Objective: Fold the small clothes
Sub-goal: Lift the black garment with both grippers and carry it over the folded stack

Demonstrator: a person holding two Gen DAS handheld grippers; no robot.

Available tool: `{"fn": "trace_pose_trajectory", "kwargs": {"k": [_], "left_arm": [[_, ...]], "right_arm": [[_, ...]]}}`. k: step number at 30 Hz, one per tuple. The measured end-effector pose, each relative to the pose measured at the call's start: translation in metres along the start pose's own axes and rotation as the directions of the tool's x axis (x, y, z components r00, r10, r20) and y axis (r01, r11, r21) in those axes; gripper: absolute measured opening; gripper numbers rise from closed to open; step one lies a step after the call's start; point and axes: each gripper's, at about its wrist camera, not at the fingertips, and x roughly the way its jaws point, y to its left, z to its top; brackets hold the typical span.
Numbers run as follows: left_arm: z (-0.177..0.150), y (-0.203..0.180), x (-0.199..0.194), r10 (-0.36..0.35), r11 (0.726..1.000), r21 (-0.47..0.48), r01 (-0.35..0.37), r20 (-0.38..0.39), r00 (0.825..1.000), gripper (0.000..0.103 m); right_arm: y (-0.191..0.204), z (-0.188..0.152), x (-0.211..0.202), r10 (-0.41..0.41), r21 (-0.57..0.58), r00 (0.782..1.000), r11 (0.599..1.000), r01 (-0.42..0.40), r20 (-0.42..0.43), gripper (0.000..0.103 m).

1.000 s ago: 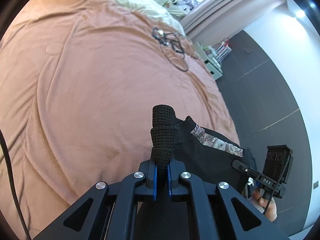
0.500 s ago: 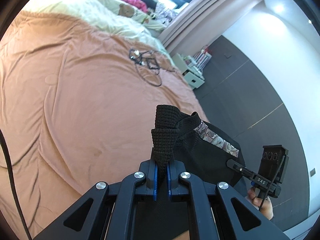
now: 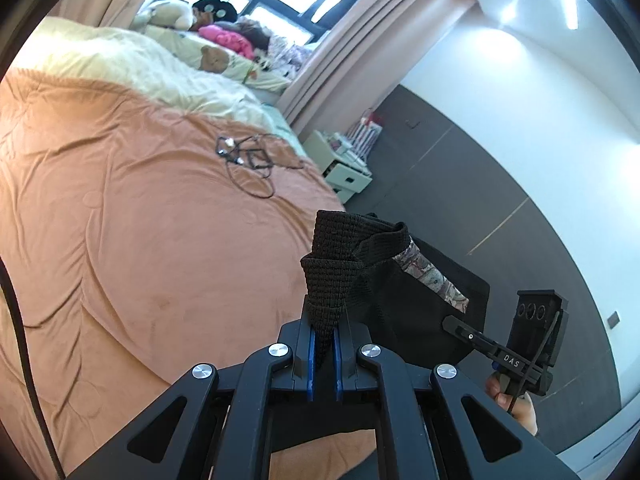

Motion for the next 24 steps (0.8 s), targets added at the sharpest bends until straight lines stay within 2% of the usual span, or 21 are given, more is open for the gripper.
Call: {"fn": "trace_pose_trajectory", "kwargs": {"k": [12,24], "left_arm": [[-0.007,-0.086,-0.041,-0.075,0.995,0.071,0.072,0.032,0.997,0.006],[-0.026,-0.175,-0.029,-0.177,0.972,0.157,0.177,-0.017,0.984,0.006]], "right_arm": [[0.03,-0.02,-0.111,-0.05,-0.053,0.994,0.997,0.055,0.101,0.01],[0.026,-0.051,-0.203,-0.125,-0.06,0.977,0.989,0.137,0.17,0.01]]}}
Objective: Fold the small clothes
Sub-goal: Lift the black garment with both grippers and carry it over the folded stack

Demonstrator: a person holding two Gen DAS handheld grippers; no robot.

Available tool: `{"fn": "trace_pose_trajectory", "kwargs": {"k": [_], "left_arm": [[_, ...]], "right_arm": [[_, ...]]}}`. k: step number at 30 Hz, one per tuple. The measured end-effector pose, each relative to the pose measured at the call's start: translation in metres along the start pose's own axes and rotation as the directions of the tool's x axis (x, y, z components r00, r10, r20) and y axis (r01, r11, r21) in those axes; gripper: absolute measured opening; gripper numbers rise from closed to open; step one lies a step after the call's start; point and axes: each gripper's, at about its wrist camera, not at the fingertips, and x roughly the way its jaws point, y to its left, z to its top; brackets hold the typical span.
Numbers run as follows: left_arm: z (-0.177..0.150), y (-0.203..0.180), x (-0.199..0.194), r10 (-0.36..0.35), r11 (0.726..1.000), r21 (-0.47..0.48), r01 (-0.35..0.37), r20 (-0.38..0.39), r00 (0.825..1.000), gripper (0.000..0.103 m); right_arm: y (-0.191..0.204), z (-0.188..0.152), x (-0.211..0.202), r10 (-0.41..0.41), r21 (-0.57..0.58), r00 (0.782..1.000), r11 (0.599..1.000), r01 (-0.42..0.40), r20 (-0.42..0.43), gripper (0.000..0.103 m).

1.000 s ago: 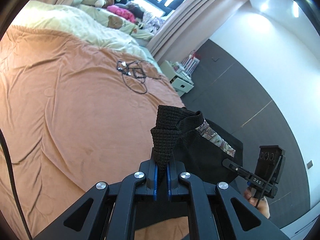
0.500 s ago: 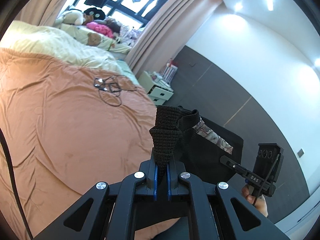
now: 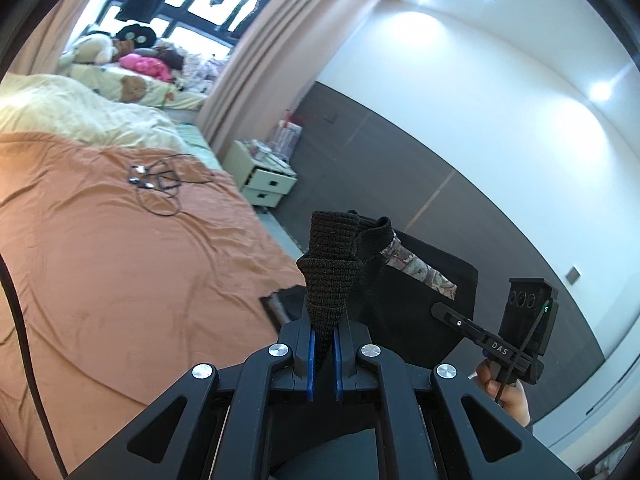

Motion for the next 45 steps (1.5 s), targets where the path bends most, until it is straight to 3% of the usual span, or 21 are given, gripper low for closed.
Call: {"fn": "trace_pose_trajectory", "kwargs": {"k": [9,18,25,36,42,45], "left_arm": [[-0.011,-0.063,0.052,-0.108,0.992,0.062,0.112,-0.06,0.992,0.006],[-0.026,-0.104,0.111,-0.213,0.97,0.093,0.227,-0.14,0.967,0.006],[-0.039,-0.127,0.15,-0.281,0.95,0.084,0.301,-0.195,0.94,0.006],[-0.061,-0.152,0.211,-0.325,0.93,0.071,0.36,-0.3,0.897,0.006],[-0.062,-0.146,0.252,-0.328,0.931,0.043,0.361,-0.333,0.884,0.006],[-0.06,-0.135,0.272,-0.316,0.938,0.03,0.346,-0.338,0.887,0.006]], "right_arm": [[-0.02,-0.018,-0.054,-0.082,0.023,0.996,0.996,0.081,0.046,0.01],[-0.013,-0.032,-0.08,-0.179,0.049,0.981,0.983,0.175,0.073,0.01],[0.001,-0.032,-0.076,-0.253,0.07,0.965,0.966,0.248,0.068,0.01],[0.017,-0.028,-0.051,-0.327,0.108,0.944,0.941,0.32,0.053,0.01],[0.019,-0.025,-0.022,-0.359,0.141,0.933,0.925,0.352,0.025,0.01],[0.019,-0.023,-0.004,-0.368,0.152,0.93,0.92,0.362,0.011,0.01]]}}
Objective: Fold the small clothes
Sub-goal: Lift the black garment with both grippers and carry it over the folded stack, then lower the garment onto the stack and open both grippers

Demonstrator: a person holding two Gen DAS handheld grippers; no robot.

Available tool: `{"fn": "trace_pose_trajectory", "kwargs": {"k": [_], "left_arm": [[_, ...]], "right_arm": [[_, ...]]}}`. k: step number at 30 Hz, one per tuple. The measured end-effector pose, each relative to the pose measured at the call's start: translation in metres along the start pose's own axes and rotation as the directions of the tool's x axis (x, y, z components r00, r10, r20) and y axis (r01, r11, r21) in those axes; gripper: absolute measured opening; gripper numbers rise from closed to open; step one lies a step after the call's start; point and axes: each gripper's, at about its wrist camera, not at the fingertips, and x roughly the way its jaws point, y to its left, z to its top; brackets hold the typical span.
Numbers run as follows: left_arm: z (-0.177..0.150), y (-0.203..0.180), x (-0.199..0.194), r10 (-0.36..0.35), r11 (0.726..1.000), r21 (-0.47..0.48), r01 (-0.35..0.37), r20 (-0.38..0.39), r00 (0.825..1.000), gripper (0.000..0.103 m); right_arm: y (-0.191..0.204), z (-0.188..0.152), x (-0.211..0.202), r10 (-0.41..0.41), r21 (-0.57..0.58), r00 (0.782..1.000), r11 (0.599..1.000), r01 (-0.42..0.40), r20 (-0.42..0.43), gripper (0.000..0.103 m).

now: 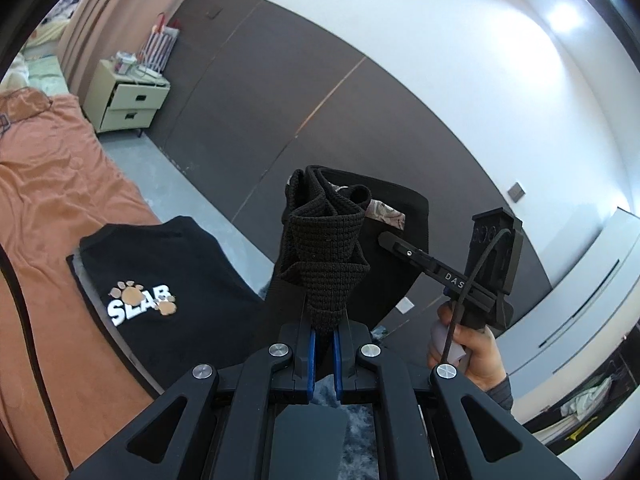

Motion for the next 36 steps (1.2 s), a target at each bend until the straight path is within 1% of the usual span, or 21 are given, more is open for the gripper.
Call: {"fn": "trace_pose_trajectory", "kwargs": {"k": [3,5,9,14,16,18,21,27,33,36], "left_arm": [[0.007,0.023,0.014,0.009,1.0,-0.028,-0.009,-0.007,1.0,0.006],[0.014,0.036,0.02,0.019,0.999,-0.043,-0.019,-0.007,1.0,0.006],[0.027,0.059,0.033,0.058,0.997,-0.054,-0.058,-0.007,0.998,0.006],[0.038,0.094,0.049,0.108,0.991,-0.079,-0.108,-0.012,0.994,0.006],[0.041,0.11,0.055,0.131,0.988,-0.084,-0.133,-0.023,0.991,0.006],[0.042,0.125,0.061,0.141,0.985,-0.094,-0.144,-0.034,0.989,0.006],[0.042,0.149,0.073,0.148,0.982,-0.114,-0.153,-0.052,0.988,0.006],[0.039,0.189,0.092,0.162,0.975,-0.14,-0.173,-0.085,0.983,0.006],[0.034,0.224,0.1,0.192,0.967,-0.148,-0.205,-0.102,0.976,0.006],[0.029,0.242,0.103,0.207,0.958,-0.179,-0.223,-0.104,0.973,0.006]], "right_arm": [[0.009,0.005,0.027,-0.002,0.023,1.0,1.0,0.002,-0.021,0.01],[0.01,0.007,0.038,-0.005,0.03,0.999,1.0,0.006,-0.034,0.01],[0.024,0.016,0.069,-0.019,0.04,0.998,0.999,0.021,-0.065,0.01],[0.019,0.026,0.092,-0.041,0.068,0.994,0.996,0.048,-0.099,0.01],[0.01,0.028,0.098,-0.045,0.078,0.992,0.995,0.054,-0.114,0.01],[0.012,0.033,0.112,-0.043,0.072,0.991,0.996,0.052,-0.13,0.01],[0.005,0.032,0.122,-0.046,0.063,0.986,0.996,0.057,-0.158,0.01],[-0.001,0.041,0.17,-0.053,0.045,0.974,0.997,0.064,-0.22,0.01],[-0.008,0.047,0.205,-0.055,0.033,0.964,0.997,0.066,-0.261,0.01],[-0.013,0.045,0.22,-0.052,0.02,0.959,0.998,0.06,-0.277,0.01]]}}
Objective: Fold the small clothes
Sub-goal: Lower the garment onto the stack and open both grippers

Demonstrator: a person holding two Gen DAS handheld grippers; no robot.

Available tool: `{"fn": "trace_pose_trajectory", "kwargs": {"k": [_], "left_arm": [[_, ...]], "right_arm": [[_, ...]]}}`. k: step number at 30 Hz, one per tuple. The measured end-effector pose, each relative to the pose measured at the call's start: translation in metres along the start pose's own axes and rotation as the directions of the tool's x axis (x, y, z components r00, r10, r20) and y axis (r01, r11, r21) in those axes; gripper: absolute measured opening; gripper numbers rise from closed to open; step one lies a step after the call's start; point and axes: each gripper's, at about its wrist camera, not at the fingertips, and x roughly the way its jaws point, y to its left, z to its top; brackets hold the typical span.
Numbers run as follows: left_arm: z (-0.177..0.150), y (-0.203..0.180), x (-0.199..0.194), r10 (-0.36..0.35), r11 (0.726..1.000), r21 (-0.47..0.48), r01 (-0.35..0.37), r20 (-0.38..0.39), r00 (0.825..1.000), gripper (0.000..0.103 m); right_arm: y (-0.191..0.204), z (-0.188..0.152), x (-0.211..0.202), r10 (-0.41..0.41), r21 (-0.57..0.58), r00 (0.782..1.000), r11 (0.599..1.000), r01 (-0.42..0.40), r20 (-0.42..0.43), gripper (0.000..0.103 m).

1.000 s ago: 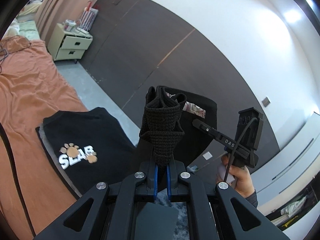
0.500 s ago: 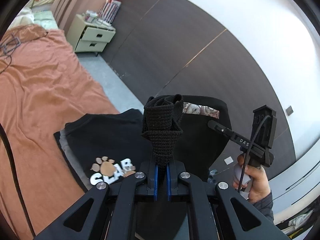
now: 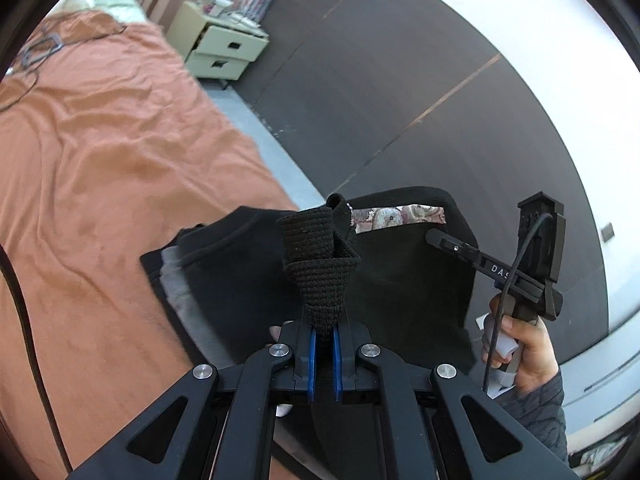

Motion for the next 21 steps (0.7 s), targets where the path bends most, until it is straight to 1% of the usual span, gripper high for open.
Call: {"fn": "trace_pose_trajectory", "kwargs": {"k": [2,3,5,6,7,8,9,10,11,12,13,15,17,18,20,21], "left_arm": [[-0.001,0.011,0.005,0.012,1.0,-0.015,-0.012,0.012,1.0,0.006],[-0.002,0.015,0.009,0.037,0.999,-0.008,-0.037,0.007,0.999,0.007],[-0.002,0.025,0.021,0.12,0.993,-0.004,-0.12,-0.031,0.992,0.01],[-0.003,0.03,0.025,0.137,0.99,-0.012,-0.138,-0.05,0.989,0.011],[-0.003,0.035,0.026,0.136,0.99,-0.017,-0.137,-0.062,0.989,0.014],[-0.002,0.037,0.025,0.142,0.989,-0.019,-0.144,-0.061,0.988,0.018],[-0.001,0.037,0.022,0.156,0.987,-0.016,-0.158,-0.051,0.986,0.026],[0.0,0.035,0.017,0.18,0.983,-0.01,-0.181,-0.031,0.983,0.032],[0.002,0.033,0.012,0.195,0.981,-0.002,-0.195,-0.01,0.981,0.035],[0.005,0.031,0.007,0.2,0.98,0.005,-0.2,0.009,0.98,0.037],[0.008,0.028,0.004,0.199,0.98,0.007,-0.2,0.021,0.98,0.037],[0.013,0.021,0.0,0.182,0.983,0.015,-0.183,0.034,0.983,0.037],[0.016,0.011,0.0,0.17,0.984,0.053,-0.172,0.041,0.985,0.037],[0.016,0.006,0.002,0.168,0.983,0.073,-0.171,0.043,0.985,0.037],[0.016,-0.001,0.008,0.164,0.979,0.113,-0.167,0.036,0.986,0.037],[0.016,-0.003,0.014,0.154,0.98,0.127,-0.156,0.023,0.988,0.037]], "right_arm": [[-0.002,-0.002,0.008,0.0,-0.004,1.0,1.0,0.0,-0.007,0.011],[-0.002,-0.002,0.013,-0.005,-0.003,1.0,1.0,0.005,-0.016,0.013],[-0.005,-0.001,0.027,-0.071,0.009,0.996,0.997,0.071,-0.058,0.015],[-0.009,0.0,0.032,-0.11,0.01,0.991,0.994,0.111,-0.082,0.017],[-0.013,0.003,0.035,-0.158,0.009,0.982,0.987,0.16,-0.103,0.022],[-0.017,0.005,0.032,-0.202,0.008,0.974,0.979,0.203,-0.103,0.024],[-0.02,0.009,0.024,-0.234,0.007,0.969,0.972,0.236,-0.084,0.03],[-0.018,0.013,0.016,-0.265,0.001,0.962,0.964,0.265,-0.06,0.039],[-0.018,0.017,0.005,-0.309,-0.012,0.951,0.951,0.308,-0.025,0.046],[-0.018,0.021,-0.005,-0.337,-0.02,0.941,0.941,0.337,0.004,0.06],[-0.021,0.024,-0.015,-0.333,-0.015,0.943,0.943,0.333,0.022,0.063],[-0.027,0.029,-0.03,-0.289,0.005,0.957,0.957,0.288,0.023,0.063],[-0.027,0.029,-0.039,-0.24,0.004,0.97,0.971,0.24,0.03,0.063],[-0.025,0.027,-0.043,-0.213,-0.004,0.977,0.977,0.213,0.026,0.063],[-0.025,0.018,-0.043,-0.187,-0.024,0.982,0.982,0.187,-0.016,0.063],[-0.026,0.014,-0.038,-0.175,-0.038,0.983,0.984,0.173,-0.055,0.051]]}}
